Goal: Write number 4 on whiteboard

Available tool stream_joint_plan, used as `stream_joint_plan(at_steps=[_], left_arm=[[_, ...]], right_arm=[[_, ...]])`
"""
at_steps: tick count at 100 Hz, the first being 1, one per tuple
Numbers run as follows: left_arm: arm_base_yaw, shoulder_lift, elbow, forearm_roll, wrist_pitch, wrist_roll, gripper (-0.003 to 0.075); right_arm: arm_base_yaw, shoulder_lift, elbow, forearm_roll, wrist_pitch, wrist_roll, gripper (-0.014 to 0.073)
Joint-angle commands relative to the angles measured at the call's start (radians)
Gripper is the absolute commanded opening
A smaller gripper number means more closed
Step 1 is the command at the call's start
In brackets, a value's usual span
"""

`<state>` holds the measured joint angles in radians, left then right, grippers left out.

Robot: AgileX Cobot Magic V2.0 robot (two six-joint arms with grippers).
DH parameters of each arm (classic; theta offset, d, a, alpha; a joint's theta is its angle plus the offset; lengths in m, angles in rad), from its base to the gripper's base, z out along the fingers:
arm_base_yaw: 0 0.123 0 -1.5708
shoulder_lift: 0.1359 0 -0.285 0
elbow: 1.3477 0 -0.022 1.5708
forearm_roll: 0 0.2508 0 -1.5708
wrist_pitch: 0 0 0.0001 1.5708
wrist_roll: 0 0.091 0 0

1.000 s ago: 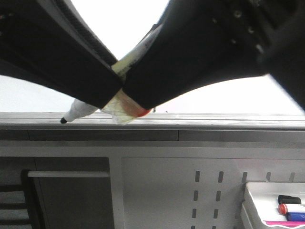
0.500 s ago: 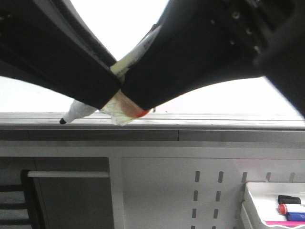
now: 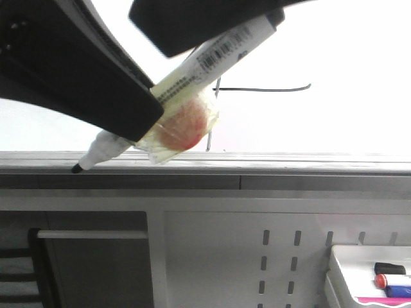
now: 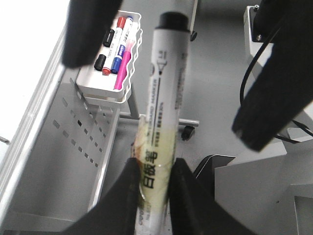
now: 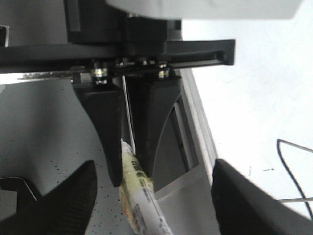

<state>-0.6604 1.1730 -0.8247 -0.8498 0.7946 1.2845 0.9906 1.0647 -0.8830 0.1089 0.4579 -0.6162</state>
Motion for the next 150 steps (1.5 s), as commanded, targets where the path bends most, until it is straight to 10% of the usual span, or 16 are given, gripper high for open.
stream_joint_plan(at_steps=[1, 25, 74, 150], left_arm=[[0.001, -0.015, -0.027, -0.045, -0.025, -0.016, -0.002], [0.047, -0.015, -0.027, -0.049, -0.27, -0.253, -0.002], [0.055, 0.066, 0.026, -0.276, -1.0, -0.392, -0.002], [0.055, 0.265, 0.001, -0.462, -1.043, -0.392, 0.0017]], right_arm=[[-0.002, -0.046, -0.036, -0.007, -0.068, 0.004, 0.0434], [-0.108, -0.15, -0.036, -0.007, -0.033, 0.028, -0.0076], [-0.354, -0.327, 0.069, -0.007, 0.018, 0.081, -0.0064], [-0.354, -0.325, 0.075, 0.009, 0.041, 0.081, -0.0064]])
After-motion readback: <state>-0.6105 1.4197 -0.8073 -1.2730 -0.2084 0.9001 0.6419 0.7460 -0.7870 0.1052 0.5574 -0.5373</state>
